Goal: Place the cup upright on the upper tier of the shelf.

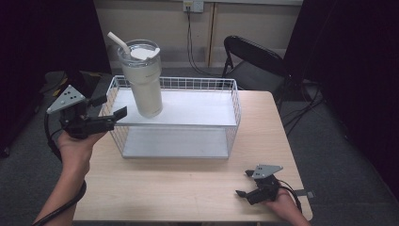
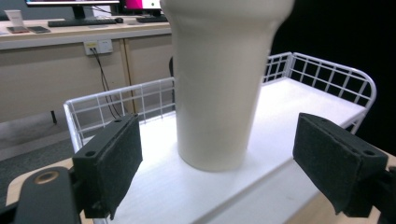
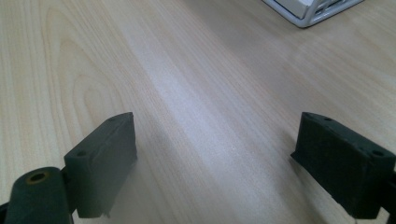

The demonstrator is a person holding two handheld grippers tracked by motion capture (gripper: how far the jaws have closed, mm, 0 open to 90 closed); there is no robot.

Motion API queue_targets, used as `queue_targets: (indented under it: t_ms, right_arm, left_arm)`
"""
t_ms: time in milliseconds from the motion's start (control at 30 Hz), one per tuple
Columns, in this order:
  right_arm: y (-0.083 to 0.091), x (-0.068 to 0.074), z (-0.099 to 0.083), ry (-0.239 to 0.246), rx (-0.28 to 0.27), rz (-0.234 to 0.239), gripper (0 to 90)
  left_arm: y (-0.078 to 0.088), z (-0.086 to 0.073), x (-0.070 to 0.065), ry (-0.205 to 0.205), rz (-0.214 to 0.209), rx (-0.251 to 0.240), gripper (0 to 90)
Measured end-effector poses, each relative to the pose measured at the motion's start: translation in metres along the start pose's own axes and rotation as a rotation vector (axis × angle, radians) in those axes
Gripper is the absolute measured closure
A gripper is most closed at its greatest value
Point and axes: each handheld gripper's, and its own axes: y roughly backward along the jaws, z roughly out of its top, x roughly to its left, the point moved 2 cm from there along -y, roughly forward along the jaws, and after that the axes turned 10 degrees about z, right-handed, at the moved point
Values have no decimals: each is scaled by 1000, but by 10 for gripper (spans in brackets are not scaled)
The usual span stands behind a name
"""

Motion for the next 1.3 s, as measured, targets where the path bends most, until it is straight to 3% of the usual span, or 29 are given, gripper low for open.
queue_targets:
  t_ms: [300, 500, 667, 933, 1300]
  right_arm:
    - [0, 0, 0, 2, 2, 1, 122]
    - [0, 0, 0, 2, 2, 1, 122]
    - [0, 0, 0, 2, 2, 1, 122]
    - [0, 0, 0, 2, 1, 1, 122]
    - [0, 0, 0, 2, 1, 1, 122]
  left_arm:
    - [15, -20, -4, -5, -40, 12, 156]
    - [19, -35, -4, -7, -43, 29, 156]
    - [18, -47, -6, -9, -47, 45, 158]
    - [13, -67, -15, -51, -44, 81, 157]
    - [4, -103, -26, -82, -80, 122, 159]
